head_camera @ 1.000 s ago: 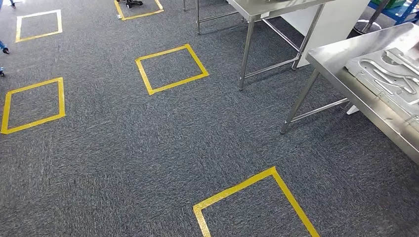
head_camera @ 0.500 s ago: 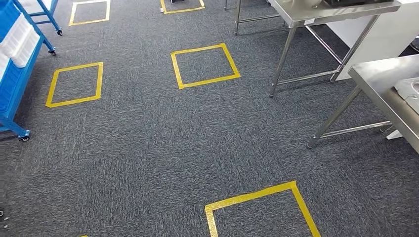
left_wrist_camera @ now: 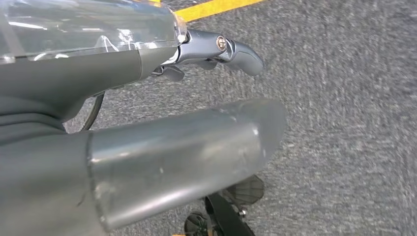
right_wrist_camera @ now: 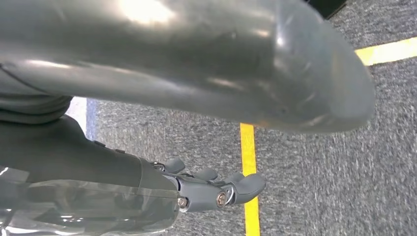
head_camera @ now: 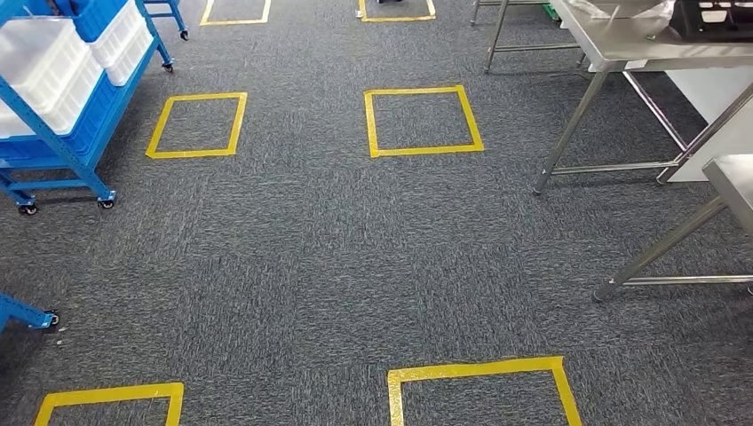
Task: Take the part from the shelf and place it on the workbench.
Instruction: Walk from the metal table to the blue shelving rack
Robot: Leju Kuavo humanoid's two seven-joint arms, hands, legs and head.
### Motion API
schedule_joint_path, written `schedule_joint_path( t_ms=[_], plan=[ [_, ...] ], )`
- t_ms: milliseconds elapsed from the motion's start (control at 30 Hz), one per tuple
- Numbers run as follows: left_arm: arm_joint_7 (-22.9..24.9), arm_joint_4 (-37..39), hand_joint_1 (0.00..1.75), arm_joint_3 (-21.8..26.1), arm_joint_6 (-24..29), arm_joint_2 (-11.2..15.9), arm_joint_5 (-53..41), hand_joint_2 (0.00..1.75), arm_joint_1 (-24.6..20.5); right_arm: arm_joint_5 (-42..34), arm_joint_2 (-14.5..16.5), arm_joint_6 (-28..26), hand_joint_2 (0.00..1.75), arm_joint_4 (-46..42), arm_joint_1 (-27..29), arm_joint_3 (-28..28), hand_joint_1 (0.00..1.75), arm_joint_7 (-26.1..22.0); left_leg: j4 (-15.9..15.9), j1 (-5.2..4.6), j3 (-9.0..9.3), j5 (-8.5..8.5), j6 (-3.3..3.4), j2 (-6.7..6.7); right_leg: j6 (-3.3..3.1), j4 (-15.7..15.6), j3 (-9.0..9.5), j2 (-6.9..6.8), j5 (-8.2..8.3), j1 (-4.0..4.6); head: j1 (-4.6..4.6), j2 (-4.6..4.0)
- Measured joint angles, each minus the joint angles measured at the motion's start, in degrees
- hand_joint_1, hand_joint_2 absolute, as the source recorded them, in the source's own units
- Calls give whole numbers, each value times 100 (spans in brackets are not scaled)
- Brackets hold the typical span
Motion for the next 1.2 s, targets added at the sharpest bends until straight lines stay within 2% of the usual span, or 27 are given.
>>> schedule_joint_path(
  t_ms=[67, 133, 167, 200, 233, 267, 300, 333, 367, 400, 433, 500, 567, 633, 667, 700, 733, 767, 800, 867, 933, 1000, 1033, 1100, 1133, 1167, 1200],
  plan=[
    [7, 0, 0, -3, -2, -1, -12, 0, 13, 2, -3, -13, 0, 0, -9, -12, 0, 42, -53, 24, 19, 47, 64, -99, 60, 271, -117, 236, -210, -14, 19, 1],
    [9, 0, 0, -13, -7, -2, -32, 0, 10, 4, -3, -27, 0, 2, 0, -34, 0, 99, -61, 21, -1, 71, 102, -197, 82, 953, -457, 510, -575, -26, 37, 1],
    [9, 0, 0, -19, -9, -2, -49, 0, 7, 9, -2, -34, 0, 5, 6, -46, 0, 137, -58, 19, -12, 77, 115, -259, 85, 1305, -639, 564, -703, -32, 42, 1],
    [7, 0, 0, -24, -10, -2, -68, 0, 7, 16, -2, -42, 0, 8, 12, -58, 0, 168, -55, 18, -16, 80, 117, -330, 88, 1514, -755, 583, -725, -41, 41, 1],
    [4, 0, 0, -28, -10, -2, -85, 0, 11, 25, -2, -51, 0, 10, 16, -70, 0, 197, -50, 20, -14, 80, 116, -406, 91, 1533, -782, 593, -638, -54, 43, 0],
    [-3, 0, 0, -33, -10, -3, -100, 0, 16, 34, -3, -63, 0, 11, 17, -81, 0, 222, -40, 24, -9, 77, 108, -488, 92, 1330, -703, 616, -449, -72, 43, 0],
    [-14, 0, 0, -38, -10, -5, -108, 0, 20, 43, -4, -74, 0, 11, 18, -90, 0, 235, -23, 29, -7, 70, 93, -566, 93, 990, -558, 684, -222, -97, 44, 0],
    [-27, 0, 0, -43, -10, -8, -111, 0, 18, 52, -4, -85, 0, 11, 21, -96, 0, 242, 13, 25, -20, 54, 64, -639, 91, 633, -407, 816, -56, -117, 46, 0],
    [-41, 0, 0, -48, -10, -11, -115, 0, 14, 64, -4, -95, 0, 11, 23, -98, 0, 235, 47, 25, -45, 42, 28, -711, 84, 359, -294, 930, 49, -132, 44, 1],
    [-52, 0, 0, -51, -10, -13, -115, 0, 11, 78, -3, -102, 0, 11, 23, -99, 0, 219, 73, 24, -75, 35, -12, -771, 70, 212, -236, 1013, 76, -134, 42, 1],
    [-60, 0, 0, -52, -10, -15, -116, 0, 13, 91, -2, -108, 0, 11, 19, -99, 0, 202, 87, 27, -105, 37, -55, -829, 46, 170, -223, 1036, 53, -123, 40, 1],
    [-66, 0, 0, -54, -10, -25, -119, 0, 37, 107, 1, -115, 0, 10, 3, -99, 0, 179, 81, 53, -139, 49, -128, -909, -29, 148, -215, 915, 67, -114, 37, 1],
    [-66, 0, 0, -54, -10, -39, -120, 0, 56, 111, 3, -120, 0, 9, 1, -100, 0, 174, 288, 56, -239, -84, -169, -696, -112, 103, -195, 779, 90, -117, 12, 1],
    [-66, 0, 0, -55, -10, -45, -121, 0, 41, 126, 4, -122, 0, 9, 21, -101, 0, 173, 918, 46, -531, -433, -188, -370, -164, 87, -187, 621, 89, -89, -21, 1],
    [-66, 0, 0, -56, -10, -46, -130, 0, 30, 139, 4, -122, 0, 9, 29, -101, 0, 173, 1293, 47, -709, -604, -197, -299, -180, 89, -188, 537, 82, -71, -29, 1],
    [-61, 0, 0, -57, -10, -48, -145, 0, 27, 155, 4, -121, 0, 9, 35, -101, 0, 173, 1573, 47, -835, -697, -201, -265, -190, 92, -188, 455, 75, -52, -30, 1],
    [-54, 0, 0, -58, -10, -50, -166, 0, 33, 171, 4, -118, 0, 9, 36, -101, 0, 173, 1663, 46, -866, -683, -196, -247, -198, 94, -186, 379, 66, -38, -29, 1],
    [-42, 0, 0, -60, -10, -50, -188, 0, 41, 183, 5, -115, 0, 9, 34, -100, 0, 173, 1531, 44, -787, -568, -184, -227, -201, 95, -179, 309, 57, -26, -30, 1],
    [-30, 0, 0, -61, -10, -49, -203, 0, 48, 193, 8, -110, 0, 9, 32, -100, 0, 173, 1203, 37, -604, -383, -162, -171, -198, 96, -163, 242, 45, -17, -31, 1],
    [-17, 0, 0, -65, -10, -46, -216, 0, 38, 212, 12, -101, 0, 9, 31, -101, 0, 179, 448, -8, -210, -113, -95, 105, -169, 98, -123, 118, 16, 5, -27, 1],
    [-19, 0, 0, -70, -14, -40, -219, 0, 18, 229, 14, -91, 0, 9, 27, -101, 0, 189, 125, -63, -65, -55, -29, 253, -121, 95, -93, 8, -4, 21, -24, 1],
    [-34, 0, 0, -74, -26, -25, -245, 0, 20, 237, 43, -142, 0, 9, -3, -101, 0, 191, 88, -64, -61, -22, 25, 123, -69, 77, -65, -90, -17, 30, -24, 1],
    [-51, 0, 0, -85, -38, -17, -278, 0, 24, 227, 95, -238, 0, 9, -25, -103, 0, 185, 50, -46, -45, 7, 50, 60, -39, 99, -57, -24, -47, 25, -18, 0],
    [-84, 0, 0, -132, -74, -10, -354, 0, 10, 190, 301, -567, 0, 10, -84, -117, 0, 175, -16, -4, -20, 65, 104, -64, 5, 423, -191, 292, -274, 8, 5, 0],
    [-95, 0, 0, -160, -93, -7, -377, 0, -9, 174, 410, -723, 0, 13, -113, -128, 0, 171, -26, -2, -34, 78, 116, -124, 16, 749, -345, 477, -453, -10, 15, 0],
    [-100, 0, 0, -180, -107, -4, -387, 0, -32, 166, 505, -824, 0, 18, -143, -138, 0, 172, -24, -2, -49, 84, 128, -190, 18, 1126, -538, 563, -632, -18, 21, 1],
    [-105, 0, 0, -192, -116, -1, -387, 0, -50, 165, 570, -869, 0, 26, -165, -146, 0, 170, -21, -4, -60, 87, 131, -265, 21, 1436, -702, 590, -738, -24, 24, 1]
  ],
)
